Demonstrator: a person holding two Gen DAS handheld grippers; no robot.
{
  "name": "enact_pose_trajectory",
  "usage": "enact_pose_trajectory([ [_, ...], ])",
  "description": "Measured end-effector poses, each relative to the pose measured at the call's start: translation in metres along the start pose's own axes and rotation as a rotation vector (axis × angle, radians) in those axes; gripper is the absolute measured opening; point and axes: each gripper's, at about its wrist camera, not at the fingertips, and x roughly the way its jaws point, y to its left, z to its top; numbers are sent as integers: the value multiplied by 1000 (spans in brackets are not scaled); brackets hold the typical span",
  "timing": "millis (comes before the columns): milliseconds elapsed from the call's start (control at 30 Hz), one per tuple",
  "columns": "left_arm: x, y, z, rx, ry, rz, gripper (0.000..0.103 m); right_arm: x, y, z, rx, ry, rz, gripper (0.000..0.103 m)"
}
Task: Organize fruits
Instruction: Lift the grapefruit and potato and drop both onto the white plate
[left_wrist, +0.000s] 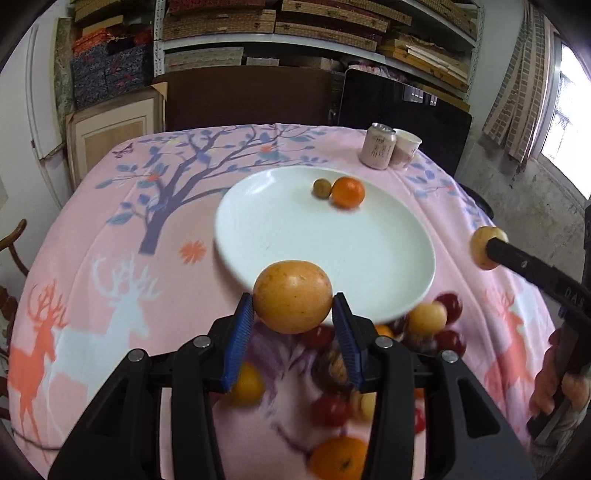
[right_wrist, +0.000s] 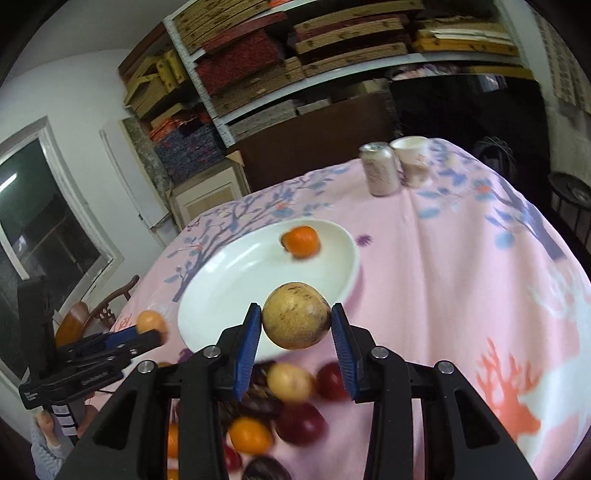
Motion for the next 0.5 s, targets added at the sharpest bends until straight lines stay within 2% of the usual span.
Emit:
enact_pose_trajectory([
  [100, 25, 1, 17, -35, 28, 4, 43, 31, 14, 6, -38, 23, 7, 39],
  [200, 47, 4, 19, -42, 69, -3, 43, 51, 19, -1, -72, 51, -8, 39],
  [367, 55, 4, 18, -30, 70, -13, 44, 60, 18, -4, -89, 72, -44, 41],
  [433, 53, 5, 18, -36, 65, -29, 51, 56, 14, -4, -84, 56, -42, 43],
  [467, 50, 5, 17, -37, 54, -21, 58, 54, 14, -3, -80, 45, -42, 49],
  [500, 47, 5, 17, -37, 39, -9, 60, 49, 13, -3, -74, 30, -40, 55],
])
